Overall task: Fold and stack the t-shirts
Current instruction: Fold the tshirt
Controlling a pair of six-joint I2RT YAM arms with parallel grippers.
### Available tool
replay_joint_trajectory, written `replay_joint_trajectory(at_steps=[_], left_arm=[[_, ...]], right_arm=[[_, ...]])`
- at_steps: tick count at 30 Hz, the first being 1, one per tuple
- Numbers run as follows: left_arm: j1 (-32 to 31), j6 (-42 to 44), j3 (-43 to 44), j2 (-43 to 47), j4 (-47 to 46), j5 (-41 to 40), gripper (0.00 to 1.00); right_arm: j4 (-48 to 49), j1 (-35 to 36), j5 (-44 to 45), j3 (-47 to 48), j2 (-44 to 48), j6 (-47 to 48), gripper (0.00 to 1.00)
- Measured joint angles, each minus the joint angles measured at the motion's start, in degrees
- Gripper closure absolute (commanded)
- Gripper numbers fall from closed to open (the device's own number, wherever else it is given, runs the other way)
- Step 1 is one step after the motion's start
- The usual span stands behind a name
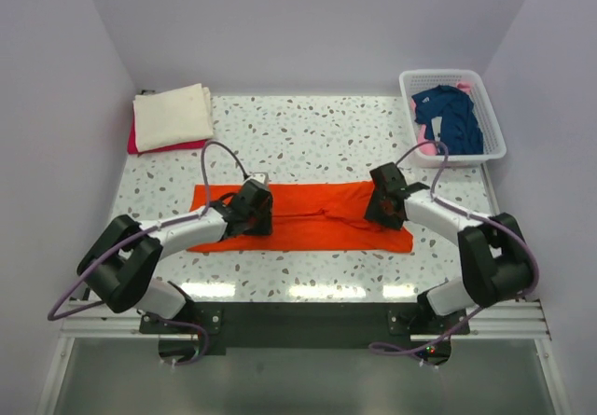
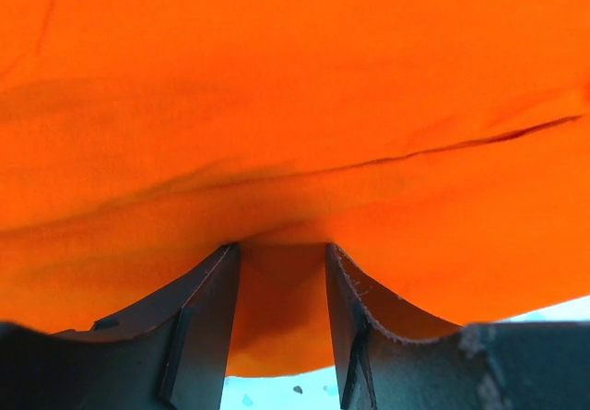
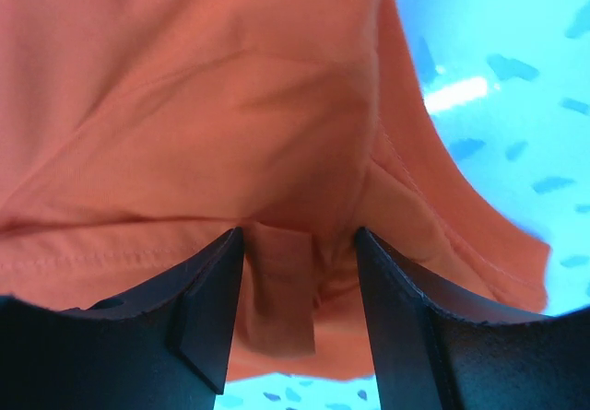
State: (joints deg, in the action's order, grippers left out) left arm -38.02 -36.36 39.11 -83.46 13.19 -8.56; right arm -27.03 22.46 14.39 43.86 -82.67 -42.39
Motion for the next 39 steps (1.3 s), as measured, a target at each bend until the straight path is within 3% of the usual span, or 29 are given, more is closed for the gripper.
replay_joint_trajectory(at_steps=[7, 12, 19, 26, 31, 36, 39], left_arm=[[-0.7, -1.0, 0.9, -1.9, -2.1, -2.8, 0.54], [-3.2, -5.1, 0.5, -1.9, -2.7, -4.6, 0.54], [-10.3, -16.9, 1.3, -4.0, -6.1, -4.1, 0.53], [-16.6, -26.2, 14.8, -19.3, -13.9, 1.7, 0.52], [-17.2, -26.7, 23.1, -26.5, -16.5, 6.2, 0.46], [-17.1, -23.3, 23.8, -25.7, -13.7, 6.4, 0.44], [-16.8, -20.4, 23.8, -22.9, -8.9, 4.9, 0.43]], right_arm=[[1.8, -0.2, -0.3, 10.5, -12.5, 2.8, 0.44], [1.7, -0.4, 0.2, 23.4, -23.6, 7.3, 0.44], [-1.9, -0.5, -0.2, 56.2, -45.9, 16.4, 0.44], [-4.1, -0.5, -4.1, 83.8, -62.8, 25.1, 0.39], [-2.7, -0.5, -8.2, 87.8, -65.3, 29.7, 0.31], [-2.0, -0.5, -10.8, 87.8, -65.3, 31.4, 0.18], [-1.9, -0.5, -11.4, 87.8, -65.1, 31.7, 0.17]])
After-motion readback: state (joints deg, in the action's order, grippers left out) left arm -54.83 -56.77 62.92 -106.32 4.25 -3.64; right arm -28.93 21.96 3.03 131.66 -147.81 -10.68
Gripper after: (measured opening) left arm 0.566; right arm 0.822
